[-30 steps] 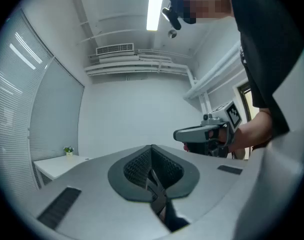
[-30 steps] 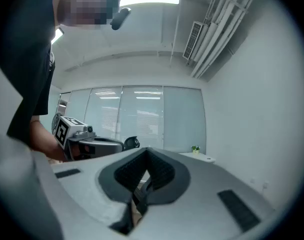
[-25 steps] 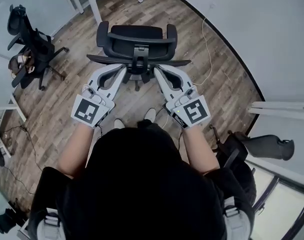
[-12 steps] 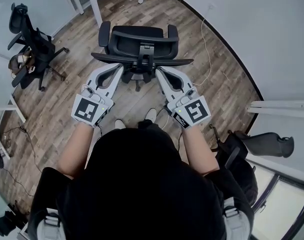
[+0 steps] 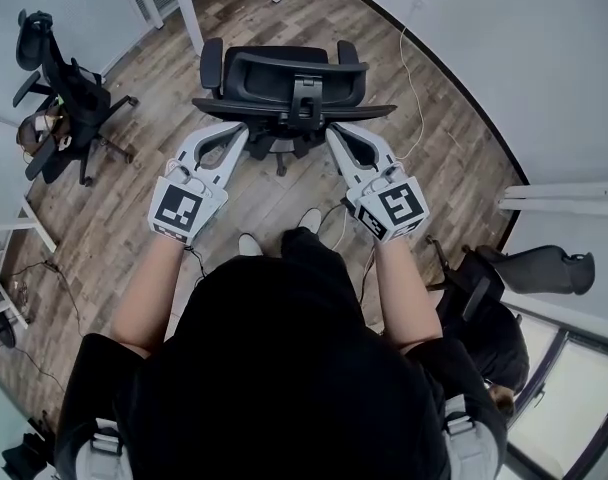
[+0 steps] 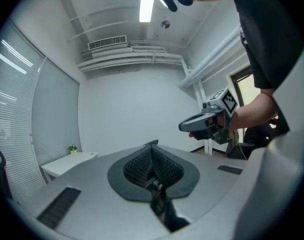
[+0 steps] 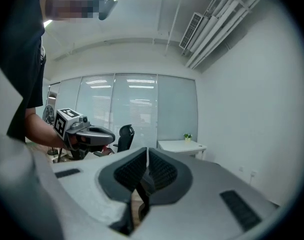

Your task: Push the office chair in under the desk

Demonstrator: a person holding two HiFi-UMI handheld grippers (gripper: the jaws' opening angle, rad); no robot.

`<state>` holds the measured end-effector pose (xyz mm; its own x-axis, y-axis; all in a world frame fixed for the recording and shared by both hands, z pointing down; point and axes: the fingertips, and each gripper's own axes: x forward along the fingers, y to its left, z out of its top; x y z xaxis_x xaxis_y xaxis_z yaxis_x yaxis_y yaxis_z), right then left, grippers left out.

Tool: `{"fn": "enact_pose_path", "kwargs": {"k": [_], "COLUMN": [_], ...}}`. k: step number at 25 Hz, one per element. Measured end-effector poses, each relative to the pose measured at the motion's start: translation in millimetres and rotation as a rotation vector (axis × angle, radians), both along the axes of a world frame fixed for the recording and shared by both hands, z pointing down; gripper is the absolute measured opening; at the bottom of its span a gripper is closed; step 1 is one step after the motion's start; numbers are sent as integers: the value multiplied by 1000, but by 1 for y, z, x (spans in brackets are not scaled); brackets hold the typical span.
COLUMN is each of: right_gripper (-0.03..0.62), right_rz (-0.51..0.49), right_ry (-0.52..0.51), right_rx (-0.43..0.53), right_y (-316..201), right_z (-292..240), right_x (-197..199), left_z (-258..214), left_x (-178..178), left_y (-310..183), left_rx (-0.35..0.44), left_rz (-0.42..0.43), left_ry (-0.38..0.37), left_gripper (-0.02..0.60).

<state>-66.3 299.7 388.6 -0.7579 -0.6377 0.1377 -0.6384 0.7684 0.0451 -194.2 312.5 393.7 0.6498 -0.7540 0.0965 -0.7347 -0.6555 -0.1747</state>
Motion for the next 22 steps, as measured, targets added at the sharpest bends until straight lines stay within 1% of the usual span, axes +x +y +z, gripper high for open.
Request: {"fn": "enact_pose_path", "kwargs": {"k": [3, 7, 12, 15, 20, 22], "right_gripper": [6, 8, 18, 25, 38, 46], "right_rz": [22, 28, 6, -5, -25, -43], "right_ry": [29, 76, 129, 154, 244, 278], "right_rx": [-24, -71, -126, -142, -163, -179], "right_y": [-5, -16, -36, -49, -72, -78], "right_z": [10, 30, 54, 63, 83, 91], "right_x": [6, 15, 25, 32, 48, 53], "left_z": [8, 22, 38, 49, 72, 82], "left_x": [-5, -5, -4, -2, 5, 8], "left_y": [-4, -15, -33, -46, -65, -71], "left_rx": [-10, -41, -73, -94, -146, -166], "left_rz": [4, 11, 13, 16, 24, 34], "left_ry": [-29, -61, -103, -137, -183, -218], "left_gripper": [-2, 15, 34, 54, 85, 101]}}
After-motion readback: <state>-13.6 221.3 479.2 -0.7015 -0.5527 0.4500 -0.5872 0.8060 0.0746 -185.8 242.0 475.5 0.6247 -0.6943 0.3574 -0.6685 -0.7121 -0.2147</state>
